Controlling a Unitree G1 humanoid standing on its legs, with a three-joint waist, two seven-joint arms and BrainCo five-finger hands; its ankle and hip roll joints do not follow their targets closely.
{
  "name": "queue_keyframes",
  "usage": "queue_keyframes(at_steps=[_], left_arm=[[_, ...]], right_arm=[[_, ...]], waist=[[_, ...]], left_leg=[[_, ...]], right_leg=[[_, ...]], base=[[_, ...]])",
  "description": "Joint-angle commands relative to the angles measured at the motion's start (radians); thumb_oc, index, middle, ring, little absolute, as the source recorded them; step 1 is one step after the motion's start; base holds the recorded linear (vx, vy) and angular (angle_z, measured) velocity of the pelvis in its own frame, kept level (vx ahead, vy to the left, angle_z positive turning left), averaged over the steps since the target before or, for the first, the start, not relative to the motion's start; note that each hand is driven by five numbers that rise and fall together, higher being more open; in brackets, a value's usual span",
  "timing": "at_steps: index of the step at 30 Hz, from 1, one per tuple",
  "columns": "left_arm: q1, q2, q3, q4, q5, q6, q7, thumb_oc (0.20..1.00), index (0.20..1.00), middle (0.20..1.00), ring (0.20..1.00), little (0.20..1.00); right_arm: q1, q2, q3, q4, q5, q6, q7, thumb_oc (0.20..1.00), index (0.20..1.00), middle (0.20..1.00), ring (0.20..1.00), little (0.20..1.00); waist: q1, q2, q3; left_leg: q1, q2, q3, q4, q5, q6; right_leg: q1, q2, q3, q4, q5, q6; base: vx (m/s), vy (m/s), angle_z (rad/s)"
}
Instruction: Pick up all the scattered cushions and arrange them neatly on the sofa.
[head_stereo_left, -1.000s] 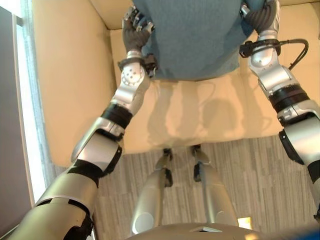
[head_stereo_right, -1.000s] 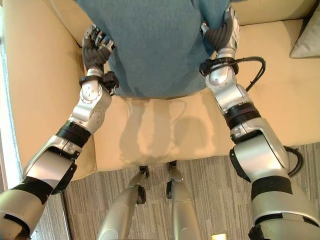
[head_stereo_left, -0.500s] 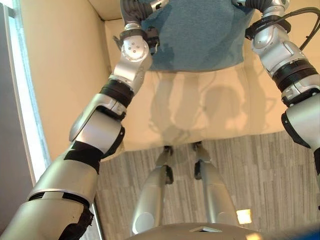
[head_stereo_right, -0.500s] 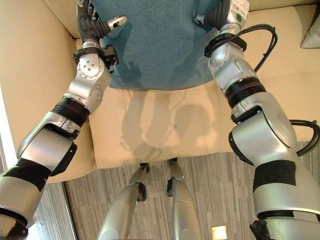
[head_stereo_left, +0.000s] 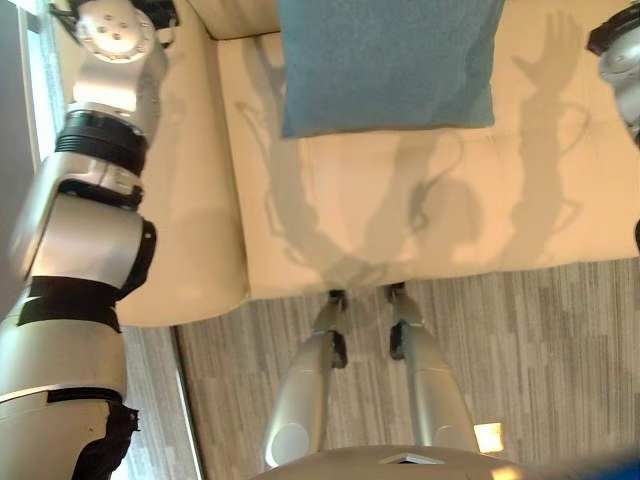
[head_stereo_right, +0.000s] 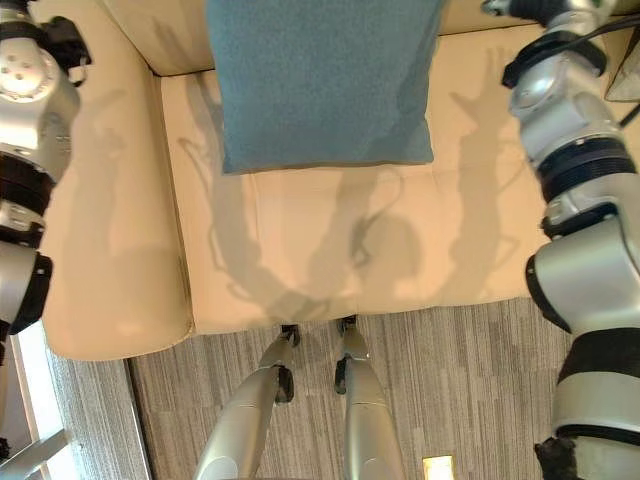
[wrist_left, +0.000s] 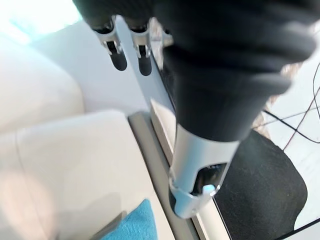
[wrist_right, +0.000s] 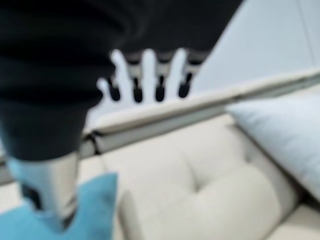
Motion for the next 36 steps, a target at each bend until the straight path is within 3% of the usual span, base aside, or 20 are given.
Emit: queue_keyframes(at_steps=[1, 4, 6, 10, 11, 12, 13, 14, 15, 20, 21, 24, 26, 28, 29, 36], left_arm=[[0.043, 0.044, 0.006, -0.077, 0.053, -0.071, -0.003, 1.000, 1.000, 1.000, 1.000, 1.000], [0.245, 0.097, 0.109, -0.267, 0.078, -0.101, -0.024, 1.000, 1.000, 1.000, 1.000, 1.000], [0.254, 0.097, 0.111, -0.274, 0.081, -0.099, -0.022, 1.000, 1.000, 1.000, 1.000, 1.000], [0.619, 0.083, 0.298, -0.522, 0.161, -0.102, -0.060, 1.000, 1.000, 1.000, 1.000, 1.000], [0.787, 0.056, 0.380, -0.604, 0.225, -0.083, -0.070, 1.000, 1.000, 1.000, 1.000, 1.000], [0.788, 0.056, 0.378, -0.606, 0.225, -0.083, -0.069, 1.000, 1.000, 1.000, 1.000, 1.000], [0.919, 0.038, 0.434, -0.661, 0.315, -0.062, -0.080, 1.000, 1.000, 1.000, 1.000, 1.000], [0.923, 0.038, 0.434, -0.667, 0.318, -0.060, -0.079, 1.000, 1.000, 1.000, 1.000, 1.000], [1.054, 0.008, 0.495, -0.695, 0.381, -0.047, -0.110, 1.000, 1.000, 1.000, 1.000, 1.000], [1.287, -0.098, 0.554, -0.731, 0.428, -0.021, -0.174, 1.000, 1.000, 1.000, 1.000, 1.000], [1.366, -0.171, 0.578, -0.704, 0.392, -0.009, -0.200, 1.000, 1.000, 1.000, 1.000, 1.000], [1.463, -0.241, 0.587, -0.649, 0.410, 0.019, -0.243, 1.000, 1.000, 1.000, 1.000, 1.000], [1.465, -0.241, 0.587, -0.649, 0.411, 0.018, -0.243, 1.000, 1.000, 1.000, 1.000, 1.000], [1.555, -0.328, 0.564, -0.504, 0.460, 0.056, -0.285, 1.000, 1.000, 1.000, 1.000, 1.000], [1.555, -0.328, 0.563, -0.502, 0.461, 0.054, -0.284, 1.000, 1.000, 1.000, 1.000, 1.000], [1.532, -0.441, 0.462, -0.038, 0.581, 0.121, -0.311, 1.000, 1.000, 1.000, 1.000, 1.000]], right_arm=[[-0.003, -0.063, -0.003, -0.044, 0.017, -0.026, -0.036, 1.000, 1.000, 1.000, 1.000, 1.000], [0.168, -0.170, -0.124, -0.225, -0.020, -0.047, -0.039, 1.000, 1.000, 1.000, 1.000, 1.000], [0.181, -0.171, -0.133, -0.233, -0.023, -0.045, -0.040, 1.000, 1.000, 1.000, 1.000, 1.000], [0.606, -0.213, -0.441, -0.444, -0.064, -0.077, -0.002, 1.000, 1.000, 1.000, 1.000, 1.000], [0.840, -0.172, -0.604, -0.531, -0.075, -0.097, 0.027, 1.000, 1.000, 1.000, 1.000, 1.000], [0.847, -0.171, -0.610, -0.535, -0.075, -0.096, 0.028, 1.000, 1.000, 1.000, 1.000, 1.000], [1.003, -0.125, -0.718, -0.595, -0.086, -0.115, 0.055, 1.000, 1.000, 1.000, 1.000, 1.000], [1.016, -0.123, -0.729, -0.603, -0.088, -0.113, 0.057, 1.000, 1.000, 1.000, 1.000, 1.000], [1.170, -0.077, -0.817, -0.658, -0.088, -0.138, 0.112, 1.000, 1.000, 1.000, 1.000, 1.000], [1.426, 0.055, -0.931, -0.714, -0.082, -0.154, 0.195, 1.000, 1.000, 1.000, 1.000, 1.000], [1.493, 0.115, -0.945, -0.714, -0.081, -0.158, 0.218, 1.000, 1.000, 1.000, 1.000, 1.000], [1.556, 0.191, -0.940, -0.704, -0.102, -0.159, 0.259, 1.000, 1.000, 1.000, 1.000, 1.000], [1.558, 0.191, -0.939, -0.703, -0.102, -0.160, 0.259, 1.000, 1.000, 1.000, 1.000, 1.000], [1.618, 0.263, -0.874, -0.627, -0.114, -0.171, 0.324, 1.000, 1.000, 1.000, 1.000, 1.000], [1.618, 0.262, -0.873, -0.625, -0.114, -0.173, 0.324, 1.000, 1.000, 1.000, 1.000, 1.000], [1.634, 0.408, -0.683, -0.319, -0.122, -0.170, 0.386, 1.000, 1.000, 1.000, 1.000, 1.000]], waist=[[-0.008, -0.007, -0.095], [-0.007, -0.009, -0.106], [-0.007, -0.010, -0.108], [-0.013, -0.016, -0.127], [-0.015, -0.022, -0.137], [-0.014, -0.024, -0.139], [-0.016, -0.027, -0.143], [-0.015, -0.030, -0.144], [-0.017, -0.036, -0.156], [-0.012, -0.046, -0.181], [-0.010, -0.046, -0.188], [-0.004, -0.054, -0.202], [-0.004, -0.054, -0.198], [0.007, -0.061, -0.219], [0.007, -0.061, -0.218], [0.002, -0.068, -0.238]], left_leg=[[0.027, -0.004, -0.051, 0.023, -0.096, -0.085], [0.073, -0.002, -0.050, 0.016, -0.105, -0.084], [0.076, -0.002, -0.051, 0.015, -0.105, -0.084], [0.169, -0.003, -0.055, -0.008, -0.118, -0.081], [0.220, -0.002, -0.061, -0.028, -0.117, -0.080], [0.220, -0.002, -0.061, -0.029, -0.116, -0.080], [0.268, 0.000, -0.067, -0.037, -0.128, -0.080], [0.267, -0.001, -0.067, -0.038, -0.122, -0.080], [0.302, 0.003, -0.072, -0.041, -0.125, -0.080], [0.387, 0.011, -0.081, -0.052, -0.135, -0.081], [0.425, 0.013, -0.087, -0.050, -0.145, -0.081], [0.467, 0.017, -0.090, -0.040, -0.159, -0.074], [0.474, 0.017, -0.089, -0.041, -0.160, -0.075], [0.531, 0.022, -0.084, -0.052, -0.163, -0.069], [0.535, 0.022, -0.084, -0.054, -0.163, -0.069], [0.591, 0.036, -0.089, -0.089, -0.149, -0.081]], right_leg=[[0.111, -0.113, -0.036, -0.056, -0.034, 0.156], [0.157, -0.114, -0.041, -0.065, -0.041, 0.154], [0.160, -0.113, -0.042, -0.066, -0.041, 0.154], [0.255, -0.109, -0.056, -0.085, -0.058, 0.151], [0.304, -0.108, -0.065, -0.095, -0.063, 0.151], [0.304, -0.109, -0.065, -0.095, -0.062, 0.151], [0.355, -0.105, -0.069, -0.099, -0.077, 0.151], [0.355, -0.106, -0.070, -0.101, -0.073, 0.151], [0.394, -0.103, -0.076, -0.102, -0.081, 0.152], [0.478, -0.096, -0.098, -0.110, -0.100, 0.149], [0.516, -0.090, -0.107, -0.106, -0.115, 0.145], [0.560, -0.082, -0.113, -0.103, -0.129, 0.138], [0.567, -0.081, -0.112, -0.104, -0.130, 0.138], [0.624, -0.071, -0.115, -0.107, -0.141, 0.134], [0.627, -0.071, -0.115, -0.109, -0.141, 0.134], [0.687, -0.051, -0.127, -0.114, -0.168, 0.120]], base=[[0.00, 0.000, 0.00], [0.04, -0.029, 0.00], [0.02, -0.011, 0.00], [0.07, -0.051, 0.02], [0.07, -0.053, 0.04], [0.11, -0.067, 0.06], [0.05, -0.036, 0.10], [0.11, -0.070, 0.17], [0.04, -0.034, 0.16], [0.05, -0.053, 0.11], [0.01, -0.048, 0.14], [-0.02, -0.039, 0.09], [0.00, -0.021, 0.04], [0.00, -0.042, 0.01], [0.00, 0.000, 0.00], [-0.02, -0.034, 0.07]])
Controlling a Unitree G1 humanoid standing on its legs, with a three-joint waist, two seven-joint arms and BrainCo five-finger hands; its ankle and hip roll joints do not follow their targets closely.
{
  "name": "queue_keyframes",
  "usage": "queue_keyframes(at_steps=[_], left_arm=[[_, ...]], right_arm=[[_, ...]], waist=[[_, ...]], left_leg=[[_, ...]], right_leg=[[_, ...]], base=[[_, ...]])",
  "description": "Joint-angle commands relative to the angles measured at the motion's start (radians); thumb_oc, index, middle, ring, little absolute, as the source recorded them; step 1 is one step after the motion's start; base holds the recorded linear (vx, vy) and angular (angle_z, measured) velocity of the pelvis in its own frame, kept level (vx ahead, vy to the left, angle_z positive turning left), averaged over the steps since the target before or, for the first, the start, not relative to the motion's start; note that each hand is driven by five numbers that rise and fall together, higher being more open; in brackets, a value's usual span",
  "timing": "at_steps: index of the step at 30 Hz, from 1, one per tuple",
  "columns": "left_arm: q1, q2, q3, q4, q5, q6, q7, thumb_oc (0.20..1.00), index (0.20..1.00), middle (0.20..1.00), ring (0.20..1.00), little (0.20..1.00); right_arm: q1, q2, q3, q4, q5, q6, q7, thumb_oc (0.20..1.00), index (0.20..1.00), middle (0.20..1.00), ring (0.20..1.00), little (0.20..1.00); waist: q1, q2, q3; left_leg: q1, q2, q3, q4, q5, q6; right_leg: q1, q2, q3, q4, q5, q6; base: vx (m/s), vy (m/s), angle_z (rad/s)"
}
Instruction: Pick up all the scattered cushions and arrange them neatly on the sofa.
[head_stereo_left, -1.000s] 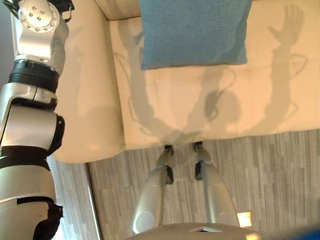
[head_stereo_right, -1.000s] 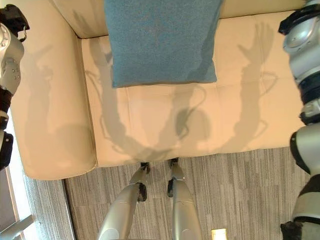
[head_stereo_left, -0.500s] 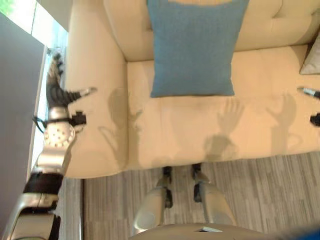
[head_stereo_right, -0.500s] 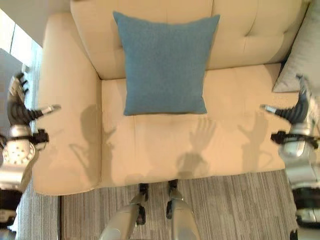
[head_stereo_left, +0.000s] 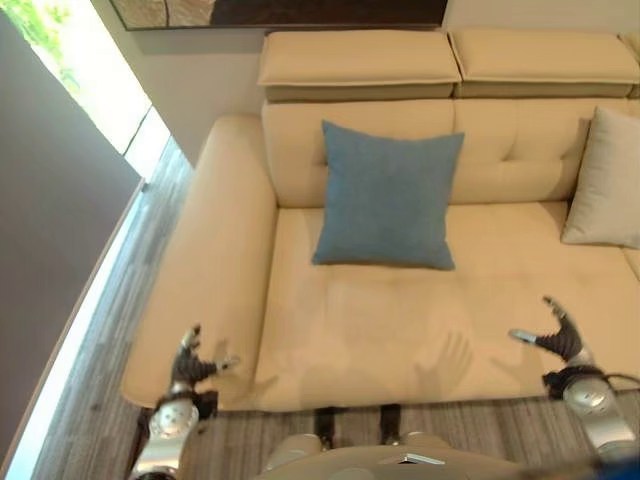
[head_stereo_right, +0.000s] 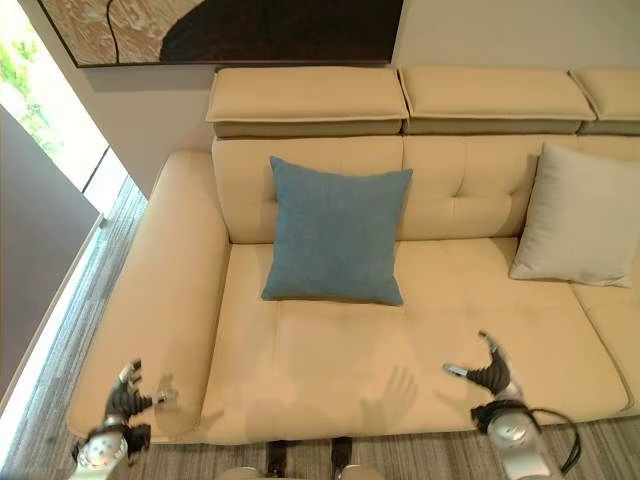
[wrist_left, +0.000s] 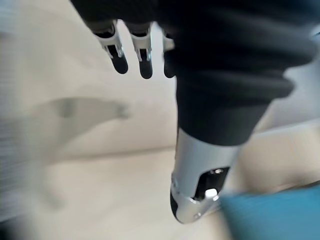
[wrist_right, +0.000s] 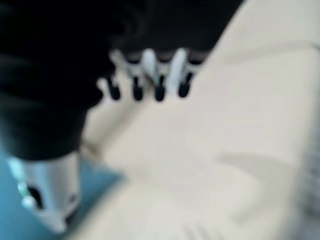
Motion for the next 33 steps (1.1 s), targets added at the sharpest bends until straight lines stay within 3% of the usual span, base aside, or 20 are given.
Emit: queue_keyframes(at_steps=[1, 5, 8, 9, 10, 14, 16, 19, 24, 26, 31, 33], left_arm=[[-0.047, 0.019, -0.007, 0.079, 0.083, 0.004, 0.000, 1.000, 1.000, 1.000, 1.000, 1.000], [-0.090, -0.001, -0.039, 0.204, 0.099, 0.011, 0.004, 1.000, 1.000, 1.000, 1.000, 1.000], [-0.138, -0.004, -0.059, 0.217, 0.087, 0.010, 0.024, 1.000, 1.000, 1.000, 1.000, 1.000], [-0.148, -0.011, -0.067, 0.216, 0.079, 0.010, 0.016, 1.000, 1.000, 1.000, 1.000, 1.000], [-0.143, -0.017, -0.068, 0.218, 0.069, 0.014, 0.016, 1.000, 1.000, 1.000, 1.000, 1.000], [-0.130, -0.032, -0.069, 0.231, 0.066, 0.013, 0.011, 1.000, 1.000, 1.000, 1.000, 1.000], [-0.133, -0.047, -0.084, 0.234, 0.065, 0.011, 0.009, 1.000, 1.000, 1.000, 1.000, 1.000], [-0.148, -0.052, -0.104, 0.223, 0.074, 0.011, 0.006, 1.000, 1.000, 1.000, 1.000, 1.000], [-0.169, -0.055, -0.132, 0.217, 0.109, 0.005, 0.012, 1.000, 1.000, 1.000, 1.000, 1.000], [-0.172, -0.053, -0.128, 0.218, 0.109, 0.008, 0.016, 1.000, 1.000, 1.000, 1.000, 1.000], [-0.191, -0.028, -0.137, 0.220, 0.105, 0.027, 0.000, 1.000, 1.000, 1.000, 1.000, 1.000], [-0.187, -0.025, -0.137, 0.240, 0.113, 0.033, -0.006, 1.000, 1.000, 1.000, 1.000, 1.000]], right_arm=[[-0.018, -0.005, 0.035, 0.033, -0.018, -0.026, 0.018, 1.000, 1.000, 1.000, 1.000, 1.000], [-0.061, 0.049, 0.104, 0.185, -0.015, -0.009, 0.014, 1.000, 1.000, 1.000, 1.000, 1.000], [-0.098, 0.059, 0.119, 0.275, 0.003, 0.010, -0.006, 1.000, 1.000, 1.000, 1.000, 1.000], [-0.103, 0.058, 0.119, 0.298, 0.007, 0.014, -0.009, 1.000, 1.000, 1.000, 1.000, 1.000], [-0.099, 0.061, 0.102, 0.333, 0.028, 0.018, -0.009, 1.000, 1.000, 1.000, 1.000, 1.000], [-0.091, 0.057, 0.089, 0.360, 0.032, 0.025, -0.009, 1.000, 1.000, 1.000, 1.000, 1.000], [-0.080, 0.061, 0.087, 0.389, 0.023, 0.030, -0.008, 1.000, 1.000, 1.000, 1.000, 1.000], [-0.081, 0.070, 0.088, 0.401, 0.018, 0.039, -0.002, 1.000, 1.000, 1.000, 1.000, 1.000], [-0.105, 0.092, 0.122, 0.404, -0.033, 0.060, 0.000, 1.000, 1.000, 1.000, 1.000, 1.000], [-0.112, 0.099, 0.128, 0.403, -0.039, 0.068, 0.005, 1.000, 1.000, 1.000, 1.000, 1.000], [-0.135, 0.113, 0.150, 0.407, -0.023, 0.068, 0.013, 1.000, 1.000, 1.000, 1.000, 1.000], [-0.131, 0.123, 0.143, 0.412, -0.008, 0.065, 0.016, 1.000, 1.000, 1.000, 1.000, 1.000]], waist=[[0.002, -0.012, -0.007], [0.000, -0.013, 0.018], [0.006, -0.031, 0.057], [0.006, -0.035, 0.064], [-0.010, -0.050, 0.059], [-0.032, -0.048, 0.036], [-0.058, -0.027, 0.019], [-0.068, -0.027, 0.013], [-0.041, -0.046, 0.048], [-0.036, -0.049, 0.061], [0.004, -0.036, 0.076], [0.015, -0.036, 0.059]], left_leg=[[0.018, 0.036, 0.006, 0.012, -0.077, -0.043], [-0.015, 0.050, -0.007, 0.031, -0.052, -0.060], [-0.126, 0.060, -0.025, 0.134, -0.034, -0.079], [-0.138, 0.050, -0.047, 0.187, -0.078, -0.075], [-0.130, 0.045, -0.059, 0.292, -0.164, -0.067], [-0.049, 0.064, -0.074, 0.366, -0.208, -0.066], [0.061, 0.078, -0.105, 0.282, -0.224, -0.075], [0.099, 0.066, -0.102, 0.190, -0.260, -0.066], [0.103, -0.021, -0.095, 0.108, -0.270, -0.010], [0.097, -0.026, -0.086, 0.111, -0.262, -0.004], [0.029, -0.017, -0.072, 0.124, -0.200, 0.033], [0.015, -0.012, -0.069, 0.111, -0.179, 0.032]], right_leg=[[0.052, -0.056, -0.037, 0.045, -0.106, 0.088], [0.038, -0.035, -0.025, 0.047, -0.118, 0.069], [0.014, -0.044, -0.048, 0.042, -0.113, 0.058], [-0.011, -0.052, -0.052, 0.052, -0.104, 0.056], [-0.051, -0.076, -0.063, 0.067, -0.088, 0.056], [-0.078, -0.085, -0.061, 0.073, -0.064, 0.051], [-0.103, -0.085, -0.060, 0.089, -0.042, 0.066], [-0.127, -0.100, -0.057, 0.097, -0.019, 0.082], [-0.195, -0.170, -0.063, 0.070, 0.070, 0.152], [-0.213, -0.184, -0.066, 0.082, 0.083, 0.162], [-0.181, -0.151, -0.060, 0.340, -0.061, 0.116], [-0.133, -0.127, -0.050, 0.374, -0.112, 0.108]], base=[[-0.05, -0.066, 0.08], [-0.14, -0.074, 0.15], [-0.29, -0.040, 0.42], [-0.44, -0.009, 0.75], [-0.31, 0.008, 0.46], [-0.15, 0.095, 0.27], [-0.13, 0.224, 0.11], [-0.16, 0.227, 0.20], [-0.27, 0.269, -0.20], [-0.25, 0.157, -0.43], [-0.30, 0.115, -0.31], [-0.16, -0.018, -0.05]])
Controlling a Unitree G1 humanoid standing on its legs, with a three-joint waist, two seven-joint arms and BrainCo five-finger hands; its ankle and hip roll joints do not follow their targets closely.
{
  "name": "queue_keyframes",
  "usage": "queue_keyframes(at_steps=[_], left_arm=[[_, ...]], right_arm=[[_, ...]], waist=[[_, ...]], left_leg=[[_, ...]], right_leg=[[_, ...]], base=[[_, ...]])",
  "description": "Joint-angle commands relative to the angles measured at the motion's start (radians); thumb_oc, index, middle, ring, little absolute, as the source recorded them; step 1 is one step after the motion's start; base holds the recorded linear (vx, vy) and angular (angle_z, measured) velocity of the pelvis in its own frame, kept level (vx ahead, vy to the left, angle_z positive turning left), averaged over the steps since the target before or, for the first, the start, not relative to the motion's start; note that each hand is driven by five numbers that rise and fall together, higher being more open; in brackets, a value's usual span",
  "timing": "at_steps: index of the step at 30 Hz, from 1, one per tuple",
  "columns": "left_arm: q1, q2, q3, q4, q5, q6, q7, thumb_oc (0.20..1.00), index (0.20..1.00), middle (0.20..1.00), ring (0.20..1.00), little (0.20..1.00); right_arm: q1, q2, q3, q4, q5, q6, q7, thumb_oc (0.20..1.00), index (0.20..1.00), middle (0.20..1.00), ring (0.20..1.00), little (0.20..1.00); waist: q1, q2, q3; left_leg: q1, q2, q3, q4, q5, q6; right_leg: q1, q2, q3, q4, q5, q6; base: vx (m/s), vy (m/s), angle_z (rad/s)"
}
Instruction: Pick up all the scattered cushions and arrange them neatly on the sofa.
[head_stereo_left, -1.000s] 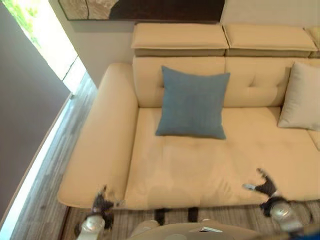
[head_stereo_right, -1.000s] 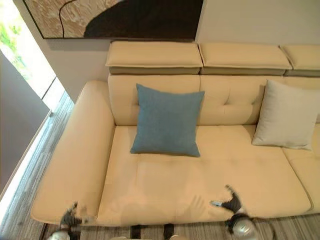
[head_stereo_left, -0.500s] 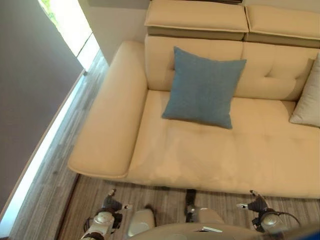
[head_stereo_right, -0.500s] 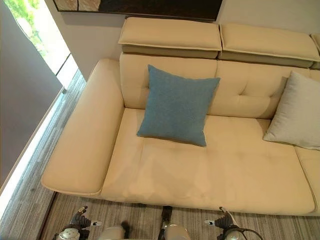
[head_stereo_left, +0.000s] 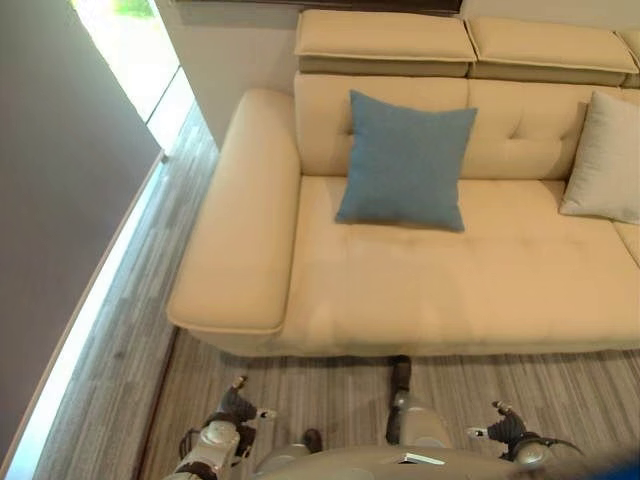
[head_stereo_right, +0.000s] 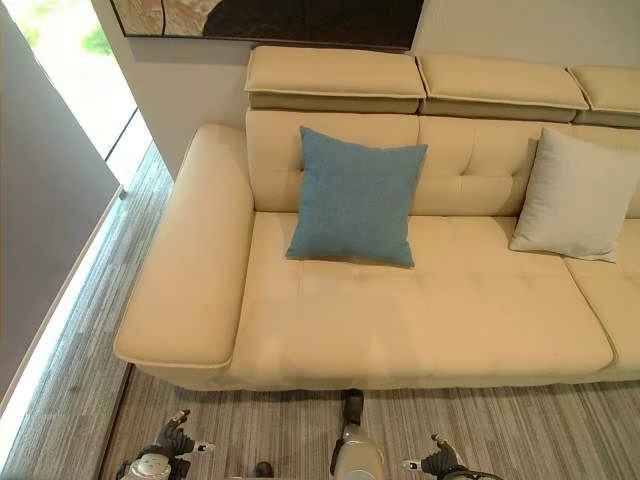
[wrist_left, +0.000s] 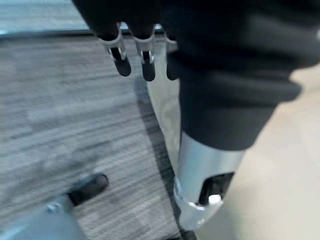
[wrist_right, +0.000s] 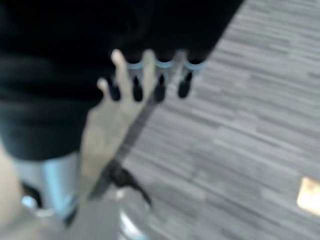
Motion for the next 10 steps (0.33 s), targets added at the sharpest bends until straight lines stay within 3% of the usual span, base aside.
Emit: queue_keyframes(at_steps=[1, 3, 10], left_arm=[[-0.022, 0.018, 0.022, 0.026, 0.043, 0.003, -0.011, 1.000, 1.000, 1.000, 1.000, 1.000], [-0.010, 0.006, 0.037, 0.041, 0.027, 0.001, -0.009, 1.000, 1.000, 1.000, 1.000, 1.000], [-0.002, -0.013, 0.045, 0.075, 0.033, 0.008, -0.016, 1.000, 1.000, 1.000, 1.000, 1.000]], right_arm=[[-0.030, -0.013, 0.010, -0.005, 0.022, -0.008, -0.010, 1.000, 1.000, 1.000, 1.000, 1.000], [-0.026, 0.002, 0.021, 0.002, 0.027, -0.006, -0.006, 1.000, 1.000, 1.000, 1.000, 1.000], [-0.017, 0.007, 0.034, 0.019, 0.022, -0.005, -0.008, 1.000, 1.000, 1.000, 1.000, 1.000]], waist=[[0.032, -0.025, -0.028], [0.052, -0.045, -0.068], [0.044, -0.039, -0.090]], left_leg=[[-0.077, -0.026, -0.098, 0.023, -0.047, -0.037], [-0.088, -0.033, -0.067, -0.009, -0.031, -0.053], [-0.063, -0.016, -0.048, -0.053, -0.007, -0.071]], right_leg=[[0.183, 0.043, 0.030, -0.150, -0.025, -0.021], [0.260, 0.051, 0.009, -0.302, -0.017, -0.026], [0.300, 0.085, 0.025, -0.414, 0.004, -0.029]], base=[[-0.14, -0.073, -0.06], [-0.08, -0.120, -0.10], [-0.01, -0.064, -0.20]])
